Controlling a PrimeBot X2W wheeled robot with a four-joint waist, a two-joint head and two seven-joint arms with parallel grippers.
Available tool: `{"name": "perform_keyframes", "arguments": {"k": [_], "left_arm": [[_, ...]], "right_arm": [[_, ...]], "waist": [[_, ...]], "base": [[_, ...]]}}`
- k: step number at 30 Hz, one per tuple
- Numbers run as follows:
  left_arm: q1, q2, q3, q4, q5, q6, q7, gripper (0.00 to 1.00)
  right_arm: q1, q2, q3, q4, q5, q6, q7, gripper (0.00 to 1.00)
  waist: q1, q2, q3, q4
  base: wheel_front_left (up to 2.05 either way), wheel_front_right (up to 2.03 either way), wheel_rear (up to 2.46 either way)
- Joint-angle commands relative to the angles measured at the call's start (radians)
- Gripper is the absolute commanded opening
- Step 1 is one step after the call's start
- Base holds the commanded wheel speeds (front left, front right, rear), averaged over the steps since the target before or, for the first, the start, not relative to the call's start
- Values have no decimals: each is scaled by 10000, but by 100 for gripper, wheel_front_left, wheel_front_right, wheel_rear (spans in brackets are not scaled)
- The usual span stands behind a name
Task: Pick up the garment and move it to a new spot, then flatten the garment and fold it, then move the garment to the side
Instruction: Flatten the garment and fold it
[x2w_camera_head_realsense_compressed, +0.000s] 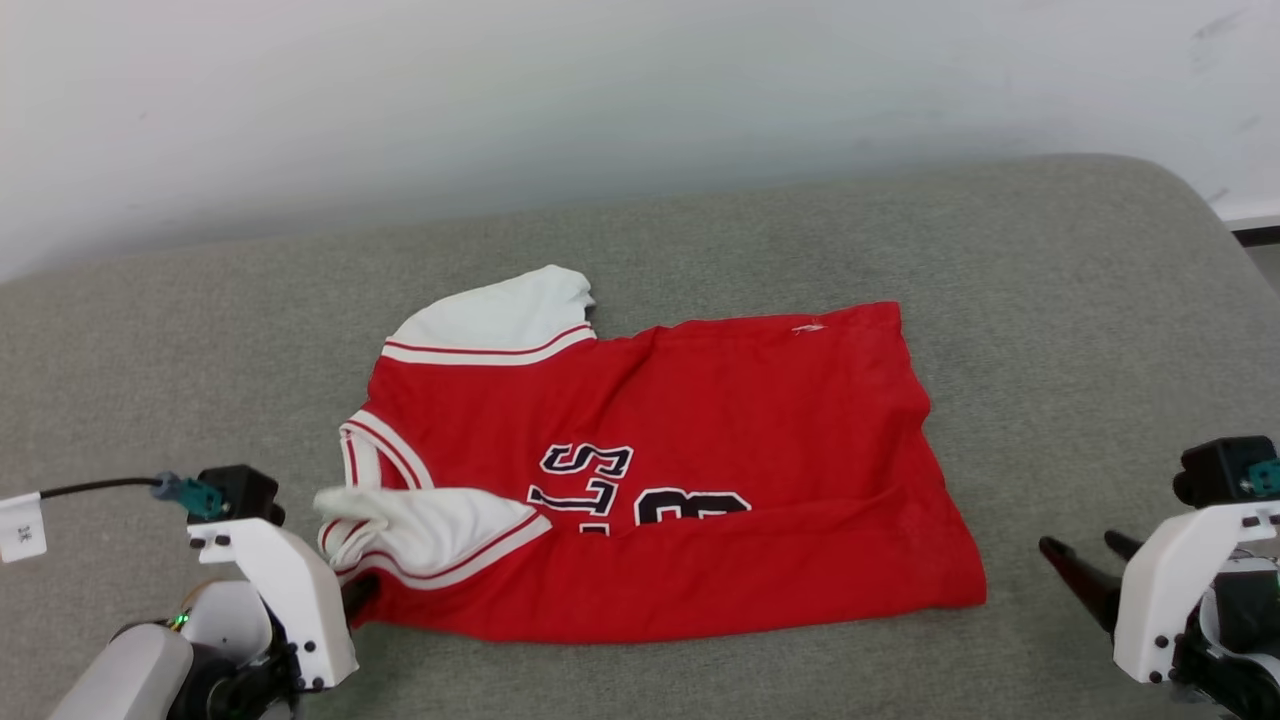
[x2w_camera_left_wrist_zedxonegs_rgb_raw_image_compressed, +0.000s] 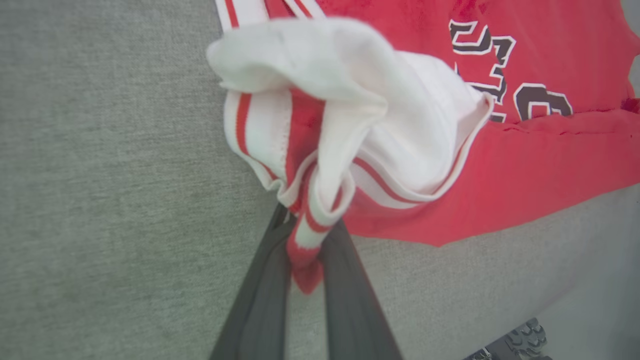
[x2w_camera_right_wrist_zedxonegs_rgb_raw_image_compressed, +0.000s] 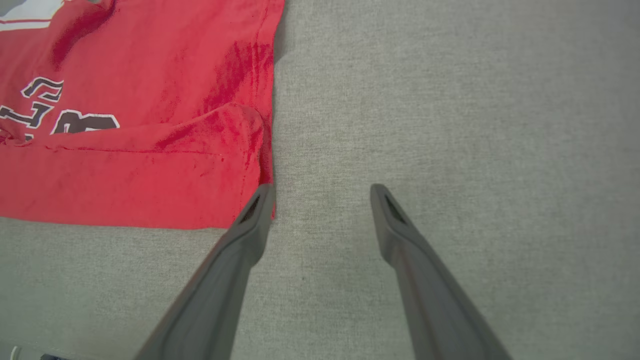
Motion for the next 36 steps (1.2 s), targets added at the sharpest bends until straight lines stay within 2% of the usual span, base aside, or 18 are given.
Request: {"name": "perform_keyframes", "arguments": {"k": [1,7,17,18,19,20,21,36], "left_arm": [[-144,38,9,-293,98,98,-25,0],[-298,76,-98,-1140,318,292,30,0],[-455,109,-206,-1835,539,458,46,0],[-424,104,-220,-1829,510,460,74,0],[-407,96,-231,-1822,482,452,99,0],[-398,77,-230,-1816,457,435,90,0],[-387,57,-234,-1804,441,420,72,0],[274,-181,9,-1635,115,621,-440,0]], "right_arm": [[-213,127,30,121,157,0,575,100],[-879,550,60,784,363,0,1735,100],[-1847,1075,897,2605,858,0,1945,100],[-1917,1087,1016,2726,918,0,1982,97],[-1968,1086,1126,2835,981,0,1973,45],[-2015,1084,1241,2923,1057,0,1965,15],[-2054,1076,1320,2993,1131,1,1941,0],[-2192,297,2251,2723,1734,0,1305,0]], "waist": [[0,0,152,162],[0,0,498,498],[0,0,1049,835],[0,0,1069,836],[0,0,1081,835],[0,0,1082,837],[0,0,1073,838],[0,0,-139,715]], "base": [[0,0,0],[0,0,0],[0,0,0],[0,0,0],[0,0,0],[0,0,0],[0,0,0],[0,0,0]]}}
